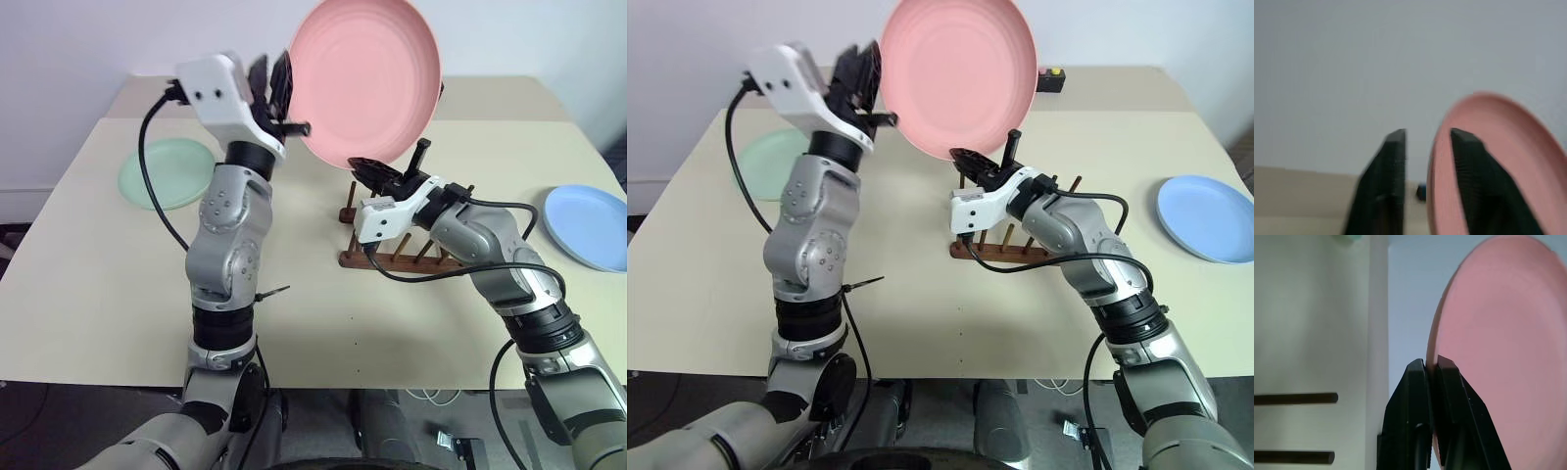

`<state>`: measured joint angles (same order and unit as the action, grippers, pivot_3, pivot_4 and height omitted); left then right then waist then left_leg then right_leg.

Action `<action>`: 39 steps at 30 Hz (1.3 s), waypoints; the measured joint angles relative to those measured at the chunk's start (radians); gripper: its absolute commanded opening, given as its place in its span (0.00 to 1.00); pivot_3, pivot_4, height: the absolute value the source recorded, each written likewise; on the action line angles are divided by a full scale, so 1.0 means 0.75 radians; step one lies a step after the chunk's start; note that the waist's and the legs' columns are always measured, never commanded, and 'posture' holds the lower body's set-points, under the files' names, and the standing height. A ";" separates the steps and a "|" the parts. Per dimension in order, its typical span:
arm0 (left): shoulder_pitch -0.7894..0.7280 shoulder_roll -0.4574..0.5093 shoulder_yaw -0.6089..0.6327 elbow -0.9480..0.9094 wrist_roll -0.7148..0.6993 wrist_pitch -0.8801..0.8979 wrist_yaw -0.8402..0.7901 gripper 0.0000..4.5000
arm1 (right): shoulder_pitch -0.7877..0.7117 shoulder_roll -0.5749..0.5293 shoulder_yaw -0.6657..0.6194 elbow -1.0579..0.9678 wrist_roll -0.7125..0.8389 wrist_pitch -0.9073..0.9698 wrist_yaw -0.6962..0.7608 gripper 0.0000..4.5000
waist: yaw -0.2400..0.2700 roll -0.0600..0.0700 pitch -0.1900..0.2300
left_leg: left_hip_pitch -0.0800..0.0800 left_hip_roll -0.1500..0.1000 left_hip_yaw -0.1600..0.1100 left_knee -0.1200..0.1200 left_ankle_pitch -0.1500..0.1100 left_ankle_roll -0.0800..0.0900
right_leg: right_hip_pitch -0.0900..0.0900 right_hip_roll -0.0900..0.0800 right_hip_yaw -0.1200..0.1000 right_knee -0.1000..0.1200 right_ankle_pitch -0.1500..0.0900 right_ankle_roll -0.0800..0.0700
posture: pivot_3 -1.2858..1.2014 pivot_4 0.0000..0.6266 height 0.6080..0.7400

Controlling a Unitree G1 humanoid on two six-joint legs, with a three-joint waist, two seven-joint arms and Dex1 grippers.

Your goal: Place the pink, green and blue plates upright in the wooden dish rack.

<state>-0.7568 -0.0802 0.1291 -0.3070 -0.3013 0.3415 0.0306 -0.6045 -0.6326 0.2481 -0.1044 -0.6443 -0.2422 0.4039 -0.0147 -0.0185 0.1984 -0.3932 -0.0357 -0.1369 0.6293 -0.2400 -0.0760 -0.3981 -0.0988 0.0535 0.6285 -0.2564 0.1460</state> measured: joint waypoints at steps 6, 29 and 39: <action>-0.074 0.132 0.148 0.022 -0.026 -0.102 0.025 0.86 | 0.006 -0.040 -0.172 -0.008 0.233 0.002 0.041 0.00 | 0.001 0.000 0.000 | 0.000 0.000 0.000 0.000 0.000 0.000 | 0.001 0.000 0.000 0.000 0.000 0.000 | 0.52 0.24 1.00; 0.614 0.642 -0.137 0.209 -0.123 0.006 -0.888 0.86 | 0.691 -0.177 -1.161 -0.559 2.348 1.211 0.389 0.00 | 0.002 0.003 -0.001 | 0.002 0.001 0.000 0.000 -0.001 0.002 | 0.003 0.000 0.000 0.000 -0.001 -0.003 | 0.52 0.24 1.00; 0.695 0.669 -0.207 0.144 -0.144 0.060 -0.993 0.86 | 0.696 -0.178 -1.182 -0.476 2.493 1.263 0.330 0.00 | 0.006 0.003 -0.001 | 0.002 0.001 0.000 0.001 -0.001 0.002 | 0.003 0.000 0.000 0.000 -0.002 -0.004 | 0.52 0.24 1.00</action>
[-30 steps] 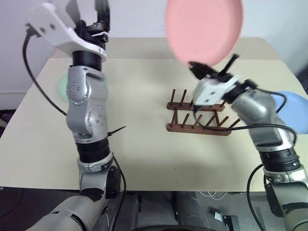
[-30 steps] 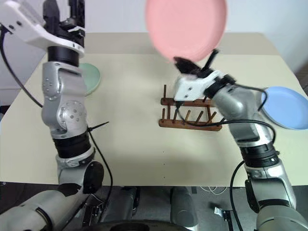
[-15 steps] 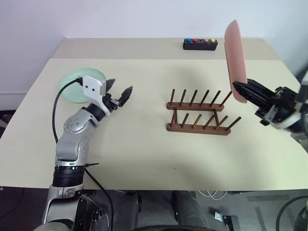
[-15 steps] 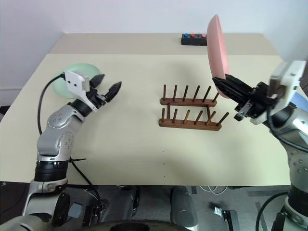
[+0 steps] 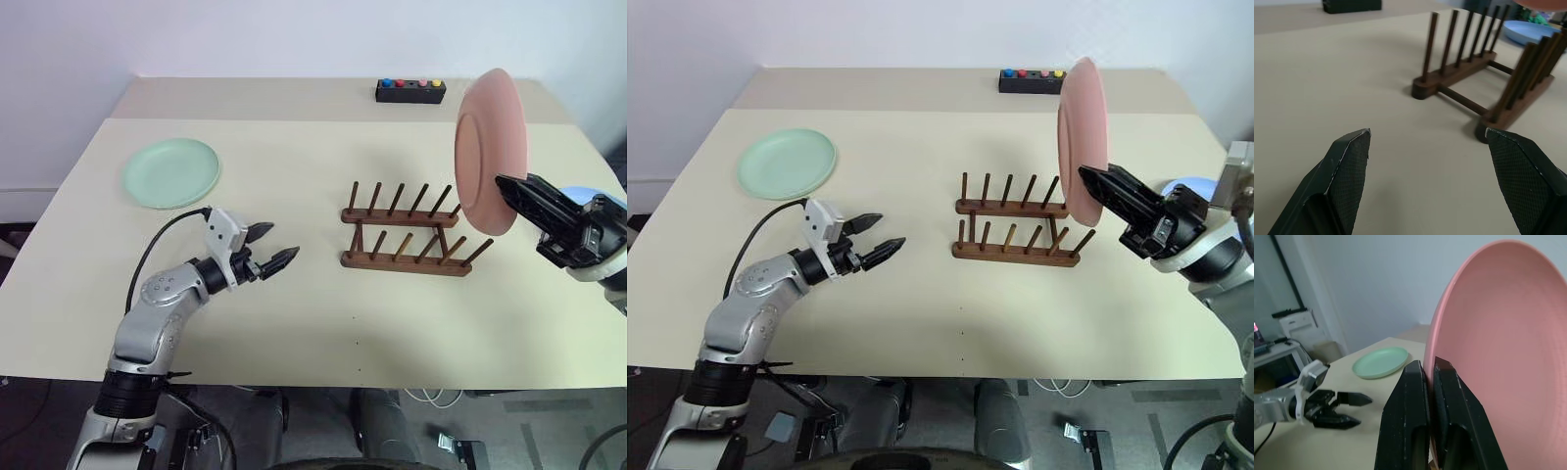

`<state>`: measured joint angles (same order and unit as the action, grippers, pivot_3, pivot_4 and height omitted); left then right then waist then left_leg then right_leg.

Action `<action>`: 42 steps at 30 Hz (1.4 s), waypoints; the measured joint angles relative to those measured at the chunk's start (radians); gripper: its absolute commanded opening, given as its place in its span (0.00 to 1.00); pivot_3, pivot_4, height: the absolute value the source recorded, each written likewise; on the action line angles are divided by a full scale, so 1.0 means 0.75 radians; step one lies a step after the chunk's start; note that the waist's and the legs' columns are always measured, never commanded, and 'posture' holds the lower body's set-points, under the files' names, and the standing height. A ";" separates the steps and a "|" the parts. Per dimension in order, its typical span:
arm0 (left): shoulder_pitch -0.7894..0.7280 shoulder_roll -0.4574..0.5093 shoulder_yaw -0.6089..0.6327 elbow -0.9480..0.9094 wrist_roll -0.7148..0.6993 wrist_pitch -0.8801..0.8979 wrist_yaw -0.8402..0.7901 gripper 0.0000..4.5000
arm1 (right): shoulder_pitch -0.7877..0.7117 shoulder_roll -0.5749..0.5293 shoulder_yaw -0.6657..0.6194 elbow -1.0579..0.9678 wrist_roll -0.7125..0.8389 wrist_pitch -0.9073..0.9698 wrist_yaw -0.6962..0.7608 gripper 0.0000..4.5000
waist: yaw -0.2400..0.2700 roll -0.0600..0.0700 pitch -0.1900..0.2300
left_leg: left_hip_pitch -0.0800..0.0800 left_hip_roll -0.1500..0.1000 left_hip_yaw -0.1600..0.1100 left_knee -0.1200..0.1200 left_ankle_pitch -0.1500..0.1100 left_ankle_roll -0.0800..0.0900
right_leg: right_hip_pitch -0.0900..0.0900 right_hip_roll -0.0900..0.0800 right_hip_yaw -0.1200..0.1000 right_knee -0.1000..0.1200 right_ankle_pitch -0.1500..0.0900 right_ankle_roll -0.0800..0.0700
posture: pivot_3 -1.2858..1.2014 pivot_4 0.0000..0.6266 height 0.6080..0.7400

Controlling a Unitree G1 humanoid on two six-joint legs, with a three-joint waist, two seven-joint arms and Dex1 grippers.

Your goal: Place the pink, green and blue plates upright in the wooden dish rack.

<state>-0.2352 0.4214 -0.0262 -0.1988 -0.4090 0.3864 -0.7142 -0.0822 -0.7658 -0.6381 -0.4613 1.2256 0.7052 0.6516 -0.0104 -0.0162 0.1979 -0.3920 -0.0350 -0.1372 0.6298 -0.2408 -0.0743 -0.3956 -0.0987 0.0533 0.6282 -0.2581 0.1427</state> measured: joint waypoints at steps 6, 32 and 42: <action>0.000 -0.006 0.000 -0.018 -0.001 0.019 0.001 0.86 | -0.006 0.003 0.000 0.052 0.034 0.011 -0.024 0.00 | -0.001 0.000 0.000 | 0.000 0.000 0.000 0.000 0.000 0.000 | 0.000 0.000 0.000 0.000 0.000 0.000 | 0.52 0.24 1.00; -0.001 -0.038 -0.014 -0.025 0.006 0.026 0.004 0.87 | 0.053 0.022 0.017 0.138 -0.038 -0.009 -0.023 0.99 | 0.000 0.000 0.000 | 0.000 0.000 0.000 0.000 0.000 0.000 | 0.000 0.000 0.000 0.000 0.000 0.000 | 0.52 0.24 1.00; -0.001 -0.039 -0.014 -0.025 0.007 0.026 0.004 0.87 | -0.042 0.015 0.018 0.217 -0.246 -0.133 -0.054 0.99 | -0.001 0.000 0.000 | 0.000 0.000 0.000 -0.001 0.000 0.000 | -0.001 0.000 0.000 -0.001 0.000 0.000 | 0.52 0.24 1.00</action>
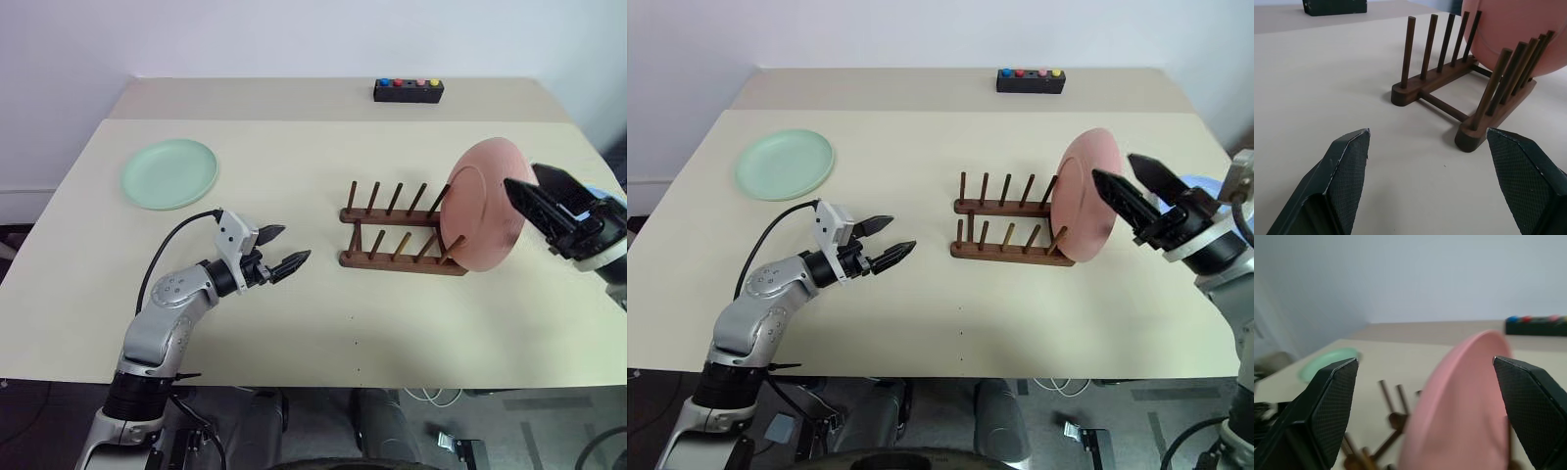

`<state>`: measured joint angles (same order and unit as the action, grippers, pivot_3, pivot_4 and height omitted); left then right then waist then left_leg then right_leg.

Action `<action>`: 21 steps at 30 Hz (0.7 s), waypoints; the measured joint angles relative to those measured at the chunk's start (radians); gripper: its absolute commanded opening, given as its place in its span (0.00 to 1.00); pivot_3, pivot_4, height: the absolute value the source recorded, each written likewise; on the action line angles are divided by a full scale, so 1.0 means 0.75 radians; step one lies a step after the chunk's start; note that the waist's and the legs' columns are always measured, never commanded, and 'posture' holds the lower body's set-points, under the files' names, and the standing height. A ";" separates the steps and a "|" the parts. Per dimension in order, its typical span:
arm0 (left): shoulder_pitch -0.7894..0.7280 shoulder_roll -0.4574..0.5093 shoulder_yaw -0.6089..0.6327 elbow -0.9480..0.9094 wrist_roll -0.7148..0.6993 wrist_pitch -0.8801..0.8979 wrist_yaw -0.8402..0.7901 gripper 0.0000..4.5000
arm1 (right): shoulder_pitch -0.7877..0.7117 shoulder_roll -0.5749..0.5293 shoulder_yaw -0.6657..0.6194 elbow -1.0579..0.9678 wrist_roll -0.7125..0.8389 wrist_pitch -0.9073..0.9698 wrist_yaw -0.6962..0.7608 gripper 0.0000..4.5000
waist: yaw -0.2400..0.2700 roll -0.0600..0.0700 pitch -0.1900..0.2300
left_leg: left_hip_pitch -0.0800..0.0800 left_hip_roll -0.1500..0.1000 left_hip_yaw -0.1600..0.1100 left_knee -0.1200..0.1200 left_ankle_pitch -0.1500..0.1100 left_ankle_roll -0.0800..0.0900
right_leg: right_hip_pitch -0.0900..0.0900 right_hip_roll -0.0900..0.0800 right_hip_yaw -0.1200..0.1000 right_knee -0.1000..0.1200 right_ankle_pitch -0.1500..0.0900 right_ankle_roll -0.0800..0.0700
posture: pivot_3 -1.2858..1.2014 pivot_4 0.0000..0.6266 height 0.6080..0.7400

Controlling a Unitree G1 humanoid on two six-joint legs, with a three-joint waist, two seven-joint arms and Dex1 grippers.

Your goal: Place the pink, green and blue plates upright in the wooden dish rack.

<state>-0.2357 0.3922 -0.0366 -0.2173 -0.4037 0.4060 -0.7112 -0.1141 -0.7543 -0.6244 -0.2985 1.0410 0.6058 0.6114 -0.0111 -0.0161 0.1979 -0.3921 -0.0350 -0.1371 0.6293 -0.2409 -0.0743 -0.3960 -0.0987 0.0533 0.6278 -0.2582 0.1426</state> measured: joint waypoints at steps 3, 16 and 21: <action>0.000 0.001 0.001 0.001 0.001 -0.001 0.001 0.87 | -0.047 -0.022 0.004 0.024 -0.126 -0.080 -0.006 0.99 | 0.000 0.000 0.000 | 0.000 0.000 0.000 0.000 0.000 0.000 | 0.000 0.000 0.000 0.000 0.000 0.000 | 0.52 0.24 1.00; -0.166 -0.059 0.095 0.251 0.144 -0.116 0.286 0.99 | -0.457 -0.223 0.529 -0.146 -0.750 -0.455 0.098 1.00 | -0.004 0.005 0.002 | -0.001 0.001 0.000 -0.001 0.000 0.000 | -0.002 0.000 0.000 0.000 0.002 0.004 | 0.52 0.24 1.00; -0.269 -0.074 0.237 0.395 0.211 -0.127 0.539 0.99 | -0.480 -0.157 0.850 -0.157 -1.009 -0.557 0.145 1.00 | -0.001 0.003 0.002 | -0.002 0.000 -0.001 -0.001 0.000 0.000 | -0.003 0.000 -0.001 -0.001 0.002 0.004 | 0.52 0.24 1.00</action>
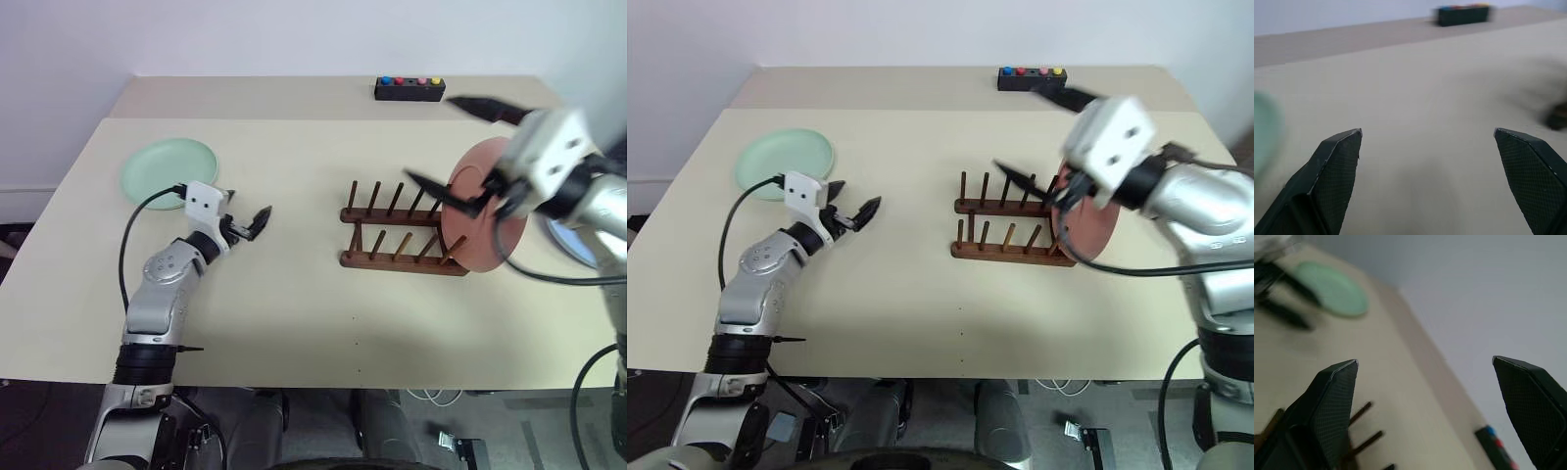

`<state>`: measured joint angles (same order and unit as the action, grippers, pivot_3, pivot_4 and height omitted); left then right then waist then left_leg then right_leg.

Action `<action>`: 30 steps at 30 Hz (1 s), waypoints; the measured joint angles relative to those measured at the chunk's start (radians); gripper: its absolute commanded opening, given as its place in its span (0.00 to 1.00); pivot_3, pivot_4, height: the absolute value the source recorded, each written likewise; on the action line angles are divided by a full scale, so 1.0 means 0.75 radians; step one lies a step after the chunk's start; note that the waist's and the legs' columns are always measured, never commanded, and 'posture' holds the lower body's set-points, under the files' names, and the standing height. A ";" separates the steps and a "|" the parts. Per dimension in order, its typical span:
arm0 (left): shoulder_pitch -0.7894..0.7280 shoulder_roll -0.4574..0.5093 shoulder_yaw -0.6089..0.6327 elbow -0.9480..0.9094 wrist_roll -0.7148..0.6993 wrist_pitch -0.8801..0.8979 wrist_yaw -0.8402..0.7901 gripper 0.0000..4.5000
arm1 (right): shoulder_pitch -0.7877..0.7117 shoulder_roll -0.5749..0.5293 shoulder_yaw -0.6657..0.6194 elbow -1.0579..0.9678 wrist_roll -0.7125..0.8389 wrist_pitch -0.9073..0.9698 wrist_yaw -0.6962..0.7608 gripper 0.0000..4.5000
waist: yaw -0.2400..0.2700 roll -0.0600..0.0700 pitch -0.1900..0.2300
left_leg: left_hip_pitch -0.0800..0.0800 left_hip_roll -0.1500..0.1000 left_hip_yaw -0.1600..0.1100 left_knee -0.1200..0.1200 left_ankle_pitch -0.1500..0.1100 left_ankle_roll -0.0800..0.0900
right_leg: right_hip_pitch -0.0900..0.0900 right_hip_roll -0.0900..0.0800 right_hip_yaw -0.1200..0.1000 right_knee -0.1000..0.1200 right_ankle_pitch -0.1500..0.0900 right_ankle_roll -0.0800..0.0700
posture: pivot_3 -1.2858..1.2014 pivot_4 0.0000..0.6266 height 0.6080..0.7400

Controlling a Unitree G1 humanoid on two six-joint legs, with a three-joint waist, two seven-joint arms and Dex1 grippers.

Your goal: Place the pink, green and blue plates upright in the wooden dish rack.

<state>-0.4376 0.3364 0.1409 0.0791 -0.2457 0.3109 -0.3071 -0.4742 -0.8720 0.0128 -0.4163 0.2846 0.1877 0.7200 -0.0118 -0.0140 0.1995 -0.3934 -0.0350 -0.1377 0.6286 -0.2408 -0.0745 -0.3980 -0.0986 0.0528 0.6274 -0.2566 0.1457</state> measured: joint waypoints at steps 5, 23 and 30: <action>-0.196 0.041 0.224 0.195 0.054 0.084 0.378 0.99 | -0.003 0.125 0.196 0.018 -0.156 -0.083 0.024 1.00 | -0.004 -0.001 0.000 | 0.000 0.000 0.000 0.000 0.000 0.000 | -0.001 0.000 0.000 0.001 0.000 0.000 | 0.52 0.24 1.00; -0.562 0.122 0.459 0.995 0.009 0.109 0.620 0.99 | 0.039 0.212 0.211 0.040 -0.254 -0.086 0.057 1.00 | -0.007 -0.004 0.000 | 0.000 -0.001 -0.002 -0.001 0.001 -0.001 | -0.001 0.000 -0.001 0.002 0.000 0.000 | 0.52 0.24 1.00; -0.653 0.161 0.463 1.205 0.001 -0.046 0.624 0.60 | 0.055 0.219 0.210 0.038 -0.267 -0.086 0.057 1.00 | -0.006 -0.004 0.000 | 0.000 -0.001 -0.002 -0.001 0.001 -0.001 | -0.001 0.000 -0.001 0.003 0.000 0.001 | 0.52 0.24 1.00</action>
<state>-0.9270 0.4573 0.4881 0.9827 -0.2446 0.2762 0.1612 -0.4328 -0.7077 0.1704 -0.3882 0.0845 0.1236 0.7627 -0.0161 -0.0170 0.1995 -0.3934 -0.0356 -0.1392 0.6280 -0.2403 -0.0754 -0.3990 -0.0986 0.0518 0.6295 -0.2564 0.1461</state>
